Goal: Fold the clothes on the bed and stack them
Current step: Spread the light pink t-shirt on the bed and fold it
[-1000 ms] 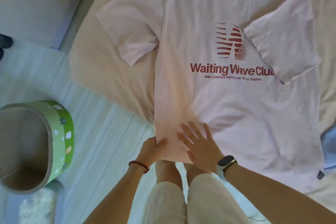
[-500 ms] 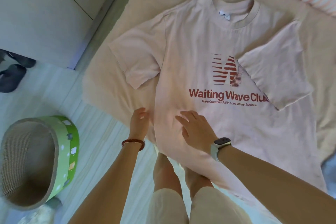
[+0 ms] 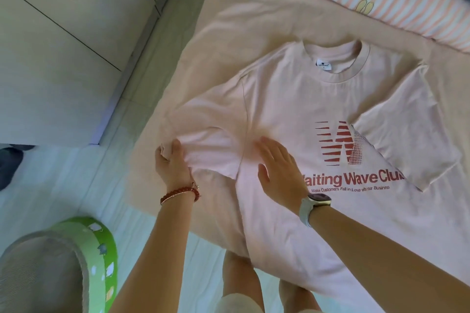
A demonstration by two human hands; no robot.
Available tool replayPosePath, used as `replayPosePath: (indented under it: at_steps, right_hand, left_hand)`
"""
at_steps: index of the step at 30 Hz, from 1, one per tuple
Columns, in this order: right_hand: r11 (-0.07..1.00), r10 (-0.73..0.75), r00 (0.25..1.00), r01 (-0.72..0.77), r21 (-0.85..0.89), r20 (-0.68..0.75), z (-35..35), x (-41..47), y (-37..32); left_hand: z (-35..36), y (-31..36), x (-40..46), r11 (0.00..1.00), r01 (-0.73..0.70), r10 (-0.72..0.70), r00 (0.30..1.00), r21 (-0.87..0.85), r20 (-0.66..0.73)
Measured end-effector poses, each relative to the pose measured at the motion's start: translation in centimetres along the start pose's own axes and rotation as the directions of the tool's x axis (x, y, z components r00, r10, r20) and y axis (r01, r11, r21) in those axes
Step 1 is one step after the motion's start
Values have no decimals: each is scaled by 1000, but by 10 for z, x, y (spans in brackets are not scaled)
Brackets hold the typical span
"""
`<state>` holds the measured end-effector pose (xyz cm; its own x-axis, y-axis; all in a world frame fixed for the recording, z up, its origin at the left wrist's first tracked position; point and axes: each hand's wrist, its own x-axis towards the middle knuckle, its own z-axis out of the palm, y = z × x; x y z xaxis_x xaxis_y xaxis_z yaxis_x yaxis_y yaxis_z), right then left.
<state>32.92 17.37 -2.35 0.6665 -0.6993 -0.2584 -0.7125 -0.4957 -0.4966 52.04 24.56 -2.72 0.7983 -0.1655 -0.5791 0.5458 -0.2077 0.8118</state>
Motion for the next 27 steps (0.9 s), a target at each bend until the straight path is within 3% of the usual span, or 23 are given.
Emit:
replayPosePath:
  at_steps: [2,4,7,8,10,11,12,13,14,15,16,17,19,20,21,23,24,27]
  right_hand:
    - [994,35,992,-22,-103,124,8,10,-5]
    - [973,104,953,-38,-228,286,17,20,-7]
    - [971,160,931,-88,-223,329,22,32,-10]
    - [979,183,931,-143,-144,315,19,35,-12]
    - [925,282,911,-341,166,302,9,45,-11]
    - [800,362,878,-465,380,312,1,50,-9]
    - [592,451,826,-561,579,339,-10,54,-7]
    - [342,530,762,-595,728,373,-21,57,-4]
    - [112,589,699,-567,816,405,-32,58,0]
    - [-49,633,649,-509,859,421,-41,56,6]
    - [-149,662,616,-451,880,428,-48,51,13]
    - [-219,672,598,-403,889,437,-53,47,20]
    - [-233,679,588,-394,889,439,-57,40,30]
    - [-178,694,583,-430,885,422,-56,37,32]
    - [-70,708,591,-486,871,386,-53,35,34]
    - [180,726,623,-581,794,291,-44,32,33]
    - [247,746,618,-600,761,246,-38,31,32]
    - [236,804,550,-642,729,225,-21,28,30]
  left_hand:
    - [-18,-6,13,970,-82,77,997,228,33]
    - [-33,-17,20,956,49,-63,997,288,40]
    - [-41,-17,25,947,196,-223,971,254,83]
    - [-38,-11,24,959,144,-177,977,245,116]
    - [-26,4,14,929,-160,90,973,334,214]
    - [-17,12,3,859,-352,236,917,371,322]
    - [-5,20,-11,787,-514,319,813,341,487]
    - [8,26,-26,738,-620,306,658,265,688]
    - [20,26,-39,675,-713,231,450,191,863]
    - [31,23,-49,584,-805,160,239,103,958]
    - [41,21,-56,513,-857,103,106,38,989]
    - [49,19,-57,494,-868,70,101,54,992]
    - [62,19,-47,531,-822,126,319,208,939]
    - [67,20,-36,513,-813,202,427,276,882]
    - [74,21,-23,466,-820,254,483,331,838]
    - [90,24,3,333,-863,245,468,379,849]
    - [100,26,15,266,-884,196,440,384,877]
    - [133,31,30,100,-941,11,325,322,946]
